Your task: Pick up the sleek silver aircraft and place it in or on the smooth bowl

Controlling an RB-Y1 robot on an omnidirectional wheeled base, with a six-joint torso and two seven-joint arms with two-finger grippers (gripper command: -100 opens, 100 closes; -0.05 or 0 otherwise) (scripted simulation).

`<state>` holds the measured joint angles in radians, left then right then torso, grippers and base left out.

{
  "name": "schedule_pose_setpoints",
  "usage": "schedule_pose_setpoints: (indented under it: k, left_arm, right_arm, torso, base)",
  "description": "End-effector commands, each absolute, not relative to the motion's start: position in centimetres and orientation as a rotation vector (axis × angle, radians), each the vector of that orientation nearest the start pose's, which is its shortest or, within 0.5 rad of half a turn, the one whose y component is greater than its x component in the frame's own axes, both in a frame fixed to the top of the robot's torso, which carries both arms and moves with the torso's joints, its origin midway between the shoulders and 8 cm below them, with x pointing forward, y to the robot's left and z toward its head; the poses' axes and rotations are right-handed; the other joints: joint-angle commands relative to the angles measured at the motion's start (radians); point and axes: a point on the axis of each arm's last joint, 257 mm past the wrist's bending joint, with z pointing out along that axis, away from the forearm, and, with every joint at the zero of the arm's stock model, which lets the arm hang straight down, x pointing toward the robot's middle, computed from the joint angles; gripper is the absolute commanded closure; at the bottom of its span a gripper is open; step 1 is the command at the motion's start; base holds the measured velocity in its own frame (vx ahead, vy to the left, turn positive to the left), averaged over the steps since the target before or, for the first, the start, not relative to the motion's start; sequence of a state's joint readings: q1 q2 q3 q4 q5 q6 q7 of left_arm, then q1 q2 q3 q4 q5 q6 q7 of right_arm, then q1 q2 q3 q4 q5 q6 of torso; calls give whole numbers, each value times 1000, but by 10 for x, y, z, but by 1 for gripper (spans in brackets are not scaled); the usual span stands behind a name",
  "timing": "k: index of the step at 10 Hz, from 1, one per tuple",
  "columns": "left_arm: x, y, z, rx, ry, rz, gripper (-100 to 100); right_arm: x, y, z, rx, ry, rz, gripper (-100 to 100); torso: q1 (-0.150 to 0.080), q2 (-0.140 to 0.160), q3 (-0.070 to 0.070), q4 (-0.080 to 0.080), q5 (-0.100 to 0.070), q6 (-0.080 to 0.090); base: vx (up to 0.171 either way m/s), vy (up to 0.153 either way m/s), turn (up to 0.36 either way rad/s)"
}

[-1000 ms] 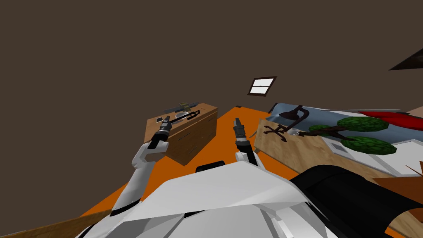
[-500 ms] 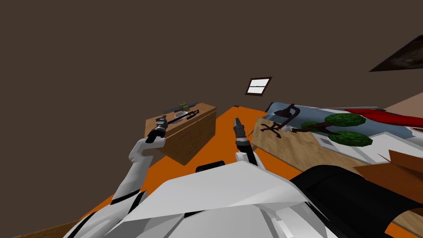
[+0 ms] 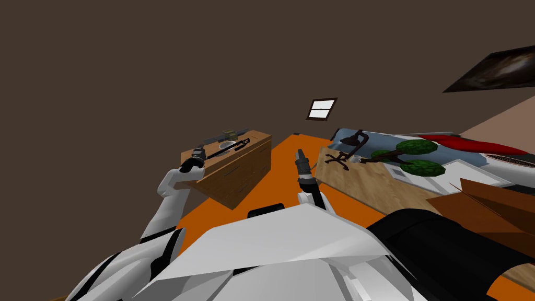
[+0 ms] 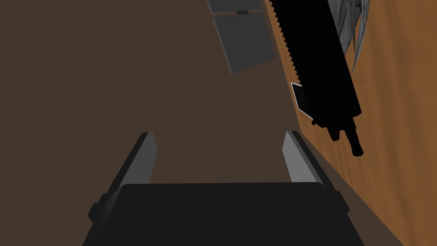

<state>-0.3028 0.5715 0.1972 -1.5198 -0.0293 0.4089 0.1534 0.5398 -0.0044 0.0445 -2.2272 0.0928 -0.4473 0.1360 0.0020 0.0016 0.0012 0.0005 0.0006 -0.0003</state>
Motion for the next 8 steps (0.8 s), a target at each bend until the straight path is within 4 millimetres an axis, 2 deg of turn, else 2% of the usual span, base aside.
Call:
schedule_pose_setpoints:
  k: [1, 2, 4, 5, 8]
  left_arm:
    - [601, 493, -78, -1156, 1186, -676, -100]
    - [604, 519, -65, -1192, 1156, -635, -100]
    - [603, 526, -78, -1238, 1170, -604, -100]
    - [604, 550, -65, -1276, 1135, -569, -100]
    - [601, 556, -78, -1328, 1149, -536, -100]
  right_arm:
    - [361, -262, -25, 651, 806, 1118, 0]
    - [361, -262, -25, 651, 806, 1118, 0]
    - [361, -262, -25, 651, 806, 1118, 0]
    - [361, -262, -25, 651, 806, 1118, 0]
    - [361, -262, -25, 651, 806, 1118, 0]
  torso:
    - [0, 0, 0, 0, 0, 0]
    - [-1, -1, -1, 0, 0, 0]
    - [0, -1, 0, 0, 0, 0]
    - [-1, -1, -1, 0, 0, 0]
    - [0, -2, -1, 0, 0, -1]
  base:
    - [-14, 13, 1]
    - [-28, 22, -128]
    - [-24, 18, -39]
    - [-23, 17, -150]
    - [-11, 16, -19]
